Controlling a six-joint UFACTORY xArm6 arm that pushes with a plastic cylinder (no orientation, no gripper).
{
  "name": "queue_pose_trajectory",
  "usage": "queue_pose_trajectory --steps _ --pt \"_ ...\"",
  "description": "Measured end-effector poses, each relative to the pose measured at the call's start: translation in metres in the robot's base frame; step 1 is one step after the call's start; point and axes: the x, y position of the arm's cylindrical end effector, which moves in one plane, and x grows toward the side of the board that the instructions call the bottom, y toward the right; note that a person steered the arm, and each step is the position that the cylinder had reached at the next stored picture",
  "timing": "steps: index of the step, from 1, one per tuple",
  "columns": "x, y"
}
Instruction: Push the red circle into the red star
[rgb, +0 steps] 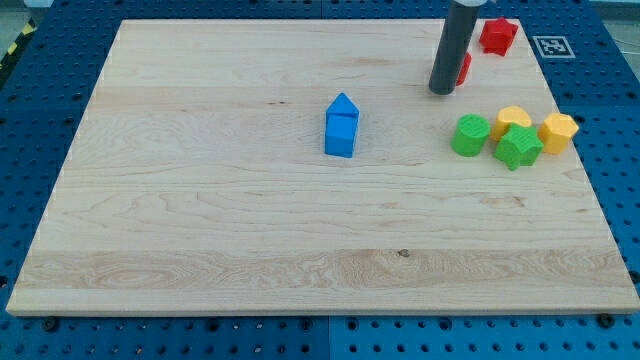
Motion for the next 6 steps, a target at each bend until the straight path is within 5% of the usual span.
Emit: queue_pose_trajectory --steps 6 --pt "-0.035 0.018"
